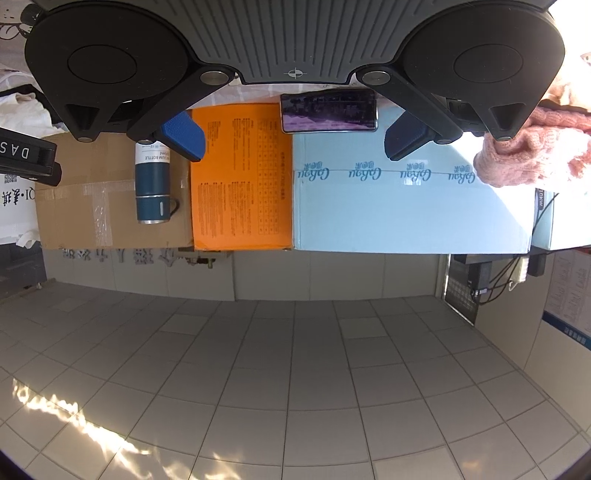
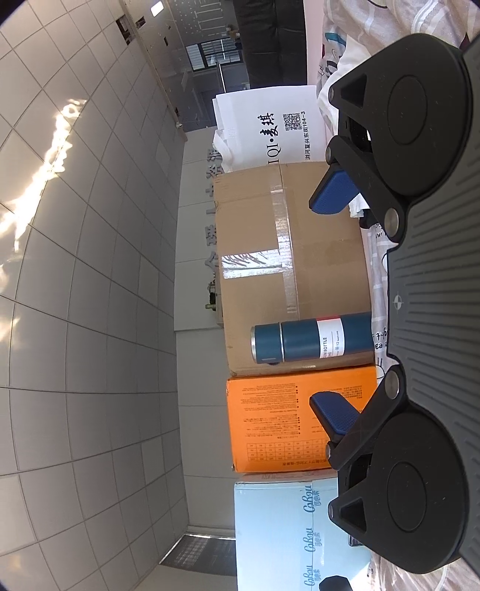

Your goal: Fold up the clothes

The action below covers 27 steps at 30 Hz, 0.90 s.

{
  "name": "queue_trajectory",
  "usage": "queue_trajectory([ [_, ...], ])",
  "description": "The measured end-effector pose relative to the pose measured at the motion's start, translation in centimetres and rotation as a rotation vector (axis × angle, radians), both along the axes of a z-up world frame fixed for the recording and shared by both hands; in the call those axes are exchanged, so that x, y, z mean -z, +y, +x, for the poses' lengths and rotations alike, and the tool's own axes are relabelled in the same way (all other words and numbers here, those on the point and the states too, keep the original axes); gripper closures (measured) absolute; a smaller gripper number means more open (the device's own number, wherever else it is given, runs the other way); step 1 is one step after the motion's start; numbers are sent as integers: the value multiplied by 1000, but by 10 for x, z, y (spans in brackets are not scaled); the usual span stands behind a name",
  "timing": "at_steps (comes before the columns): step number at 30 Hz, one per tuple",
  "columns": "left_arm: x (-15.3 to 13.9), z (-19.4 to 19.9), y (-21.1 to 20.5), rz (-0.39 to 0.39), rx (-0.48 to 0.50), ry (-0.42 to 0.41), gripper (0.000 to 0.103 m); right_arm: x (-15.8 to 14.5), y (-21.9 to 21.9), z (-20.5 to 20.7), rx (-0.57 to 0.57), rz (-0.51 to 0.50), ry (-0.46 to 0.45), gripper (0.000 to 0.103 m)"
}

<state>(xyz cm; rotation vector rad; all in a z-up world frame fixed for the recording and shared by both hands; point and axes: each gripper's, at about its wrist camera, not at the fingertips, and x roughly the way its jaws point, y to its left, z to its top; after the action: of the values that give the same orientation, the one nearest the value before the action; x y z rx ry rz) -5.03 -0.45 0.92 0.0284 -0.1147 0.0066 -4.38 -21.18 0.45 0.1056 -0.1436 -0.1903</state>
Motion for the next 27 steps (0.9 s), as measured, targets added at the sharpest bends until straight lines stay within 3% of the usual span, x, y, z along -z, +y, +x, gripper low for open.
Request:
queue_trajectory([
  [4, -3, -3, -2, 15, 23, 0, 0, -2, -3, -5, 36, 8, -14, 0],
  [17, -8, 4, -15, 59, 21, 54, 0, -9, -18, -14, 5, 50, 3, 0],
  [27, -24, 4, -32, 24, 75, 70, 0, -19, -30, -28, 27, 24, 63, 0],
])
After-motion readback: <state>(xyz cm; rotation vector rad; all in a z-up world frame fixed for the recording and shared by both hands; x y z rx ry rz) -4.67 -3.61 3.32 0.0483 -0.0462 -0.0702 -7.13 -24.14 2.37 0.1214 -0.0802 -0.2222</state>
